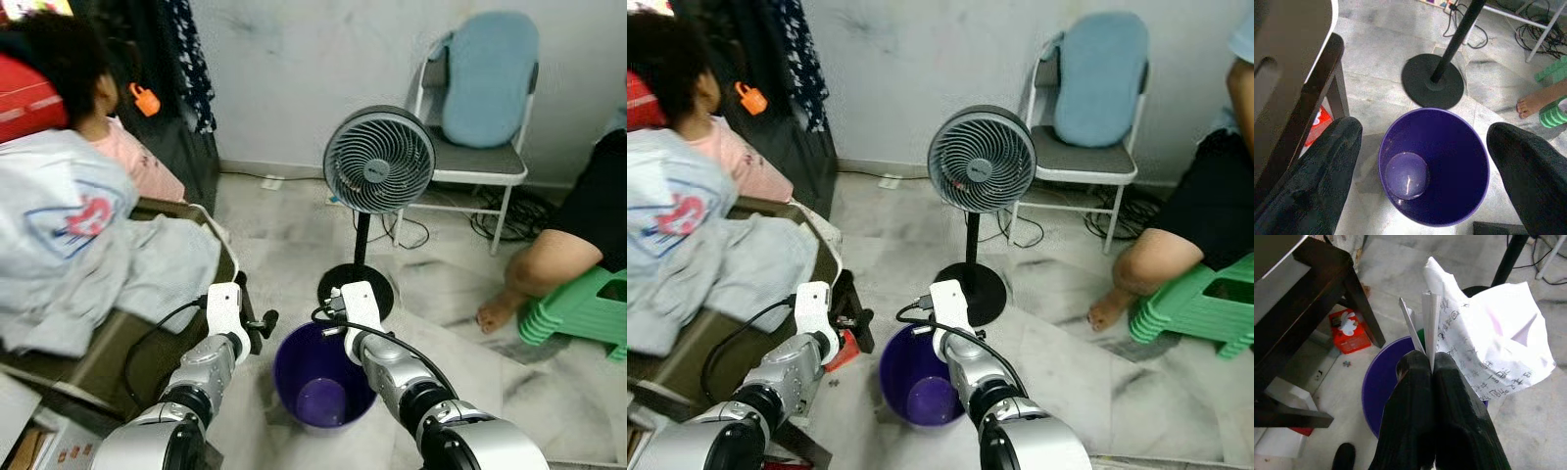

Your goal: Clean up the room

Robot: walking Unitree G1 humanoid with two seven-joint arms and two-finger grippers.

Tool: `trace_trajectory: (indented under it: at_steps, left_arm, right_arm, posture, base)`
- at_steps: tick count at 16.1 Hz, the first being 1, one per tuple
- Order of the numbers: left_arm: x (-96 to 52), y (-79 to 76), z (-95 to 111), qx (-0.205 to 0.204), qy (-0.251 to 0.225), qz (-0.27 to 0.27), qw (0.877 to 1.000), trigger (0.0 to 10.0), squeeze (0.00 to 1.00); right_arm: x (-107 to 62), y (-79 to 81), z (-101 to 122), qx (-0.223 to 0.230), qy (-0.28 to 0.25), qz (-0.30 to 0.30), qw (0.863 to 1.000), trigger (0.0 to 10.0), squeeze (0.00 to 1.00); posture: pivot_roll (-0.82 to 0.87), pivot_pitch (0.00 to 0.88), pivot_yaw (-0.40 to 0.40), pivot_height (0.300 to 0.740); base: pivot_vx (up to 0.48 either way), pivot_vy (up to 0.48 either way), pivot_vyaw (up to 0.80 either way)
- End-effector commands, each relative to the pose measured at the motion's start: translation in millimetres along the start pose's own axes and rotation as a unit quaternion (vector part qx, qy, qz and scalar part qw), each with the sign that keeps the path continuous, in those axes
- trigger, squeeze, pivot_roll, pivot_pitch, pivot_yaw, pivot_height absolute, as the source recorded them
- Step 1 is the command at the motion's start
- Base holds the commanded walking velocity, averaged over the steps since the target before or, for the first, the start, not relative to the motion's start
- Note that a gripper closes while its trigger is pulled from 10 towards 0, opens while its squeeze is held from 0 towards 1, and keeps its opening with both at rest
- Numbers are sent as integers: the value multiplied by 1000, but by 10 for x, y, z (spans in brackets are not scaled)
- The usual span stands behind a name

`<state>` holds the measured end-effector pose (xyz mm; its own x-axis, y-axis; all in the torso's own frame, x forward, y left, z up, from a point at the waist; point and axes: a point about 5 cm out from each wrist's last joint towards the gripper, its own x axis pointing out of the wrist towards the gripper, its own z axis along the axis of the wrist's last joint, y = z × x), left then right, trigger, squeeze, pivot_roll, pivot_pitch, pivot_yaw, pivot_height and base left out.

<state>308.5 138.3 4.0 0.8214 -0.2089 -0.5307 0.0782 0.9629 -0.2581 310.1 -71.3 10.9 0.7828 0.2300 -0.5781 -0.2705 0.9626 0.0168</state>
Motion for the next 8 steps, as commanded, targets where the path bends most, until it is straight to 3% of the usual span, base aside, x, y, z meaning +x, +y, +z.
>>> trace_trajectory:
  at_steps: [1,3,4,5,8]
  left_arm:
    - [-6,27,-3,-7,2,3,1000,10000,0]
    - [-11,37,-28,-8,18,-5,1000,10000,0]
    - [-24,76,-22,25,24,-14,999,10000,0]
    - [-32,101,-12,27,24,-19,999,10000,0]
    - [-128,357,-29,61,25,-12,998,10000,0]
  right_arm:
    - [1,-4,-16,21,11,-7,1000,10000,0]
    - [-6,-56,-77,41,32,-28,998,10000,0]
    - [-20,-116,-151,39,50,-51,997,10000,0]
    - [-31,-157,-198,34,62,-66,995,10000,0]
    - [-75,-389,-271,-1,73,-125,989,10000,0]
  posture:
    - [-69,8,37,740]
    - [-66,22,37,740]
    - [-57,36,39,740]
    - [-52,43,40,740]
    - [-35,70,45,740]
  base:
    - [0,0,0]
    - [0,0,0]
    - [0,0,0]
    - [0,0,0]
    - [0,0,0]
